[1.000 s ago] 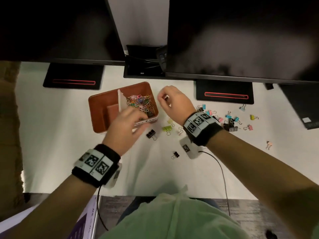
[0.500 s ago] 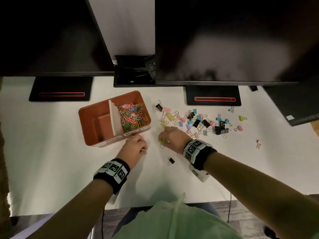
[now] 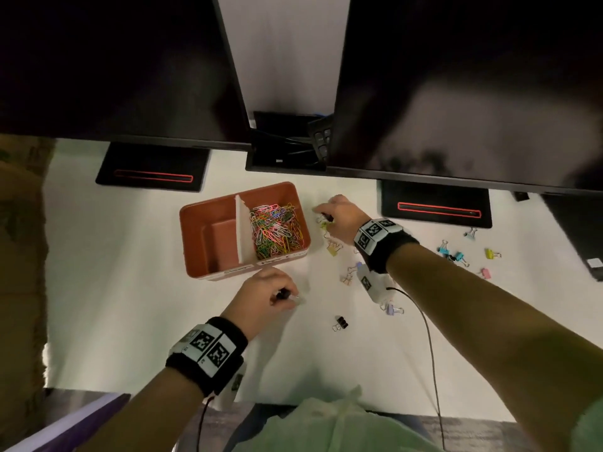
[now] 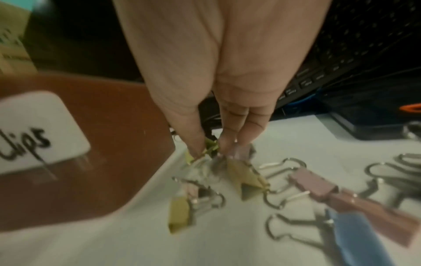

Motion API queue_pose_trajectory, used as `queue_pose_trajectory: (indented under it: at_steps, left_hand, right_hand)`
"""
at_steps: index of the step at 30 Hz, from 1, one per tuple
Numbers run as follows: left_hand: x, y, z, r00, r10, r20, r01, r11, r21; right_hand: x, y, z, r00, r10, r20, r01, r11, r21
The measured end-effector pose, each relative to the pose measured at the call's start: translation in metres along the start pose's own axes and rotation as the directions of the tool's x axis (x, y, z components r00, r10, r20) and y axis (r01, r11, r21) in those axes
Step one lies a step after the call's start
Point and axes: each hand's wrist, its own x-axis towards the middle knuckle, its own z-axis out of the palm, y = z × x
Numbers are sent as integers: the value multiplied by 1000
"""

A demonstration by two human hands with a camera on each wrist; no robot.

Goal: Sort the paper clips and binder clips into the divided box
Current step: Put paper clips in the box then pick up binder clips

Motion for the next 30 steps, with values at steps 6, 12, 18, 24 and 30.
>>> queue_pose_trajectory:
  at_steps: [6,12,18,24,30]
  left_hand:
    - [-12,13,-23,994,99,-35,-102,992,-71]
    - [-21,11,-72,959,118,-258,-132,991,-38]
    - [-16,-10,-117,906,-84,-415,94,996,3]
    - [-14,-16,-137,898,-201,-393,195,979,-54]
    - [-29,22,-118,839,105,-534,-43,991,127]
  right_hand:
    - [-6,6,9,999,-8,-51,7,1000,-15]
    - [-54,3,-9,933,-141,-330,180,979,91]
    - [-66,-90,-15,830,-450,-329,516,844,147]
    - [-42,-165,13,852,-498,-160,517,849,110]
    - [-65,-98,7,840,-452,-300,494,866,77]
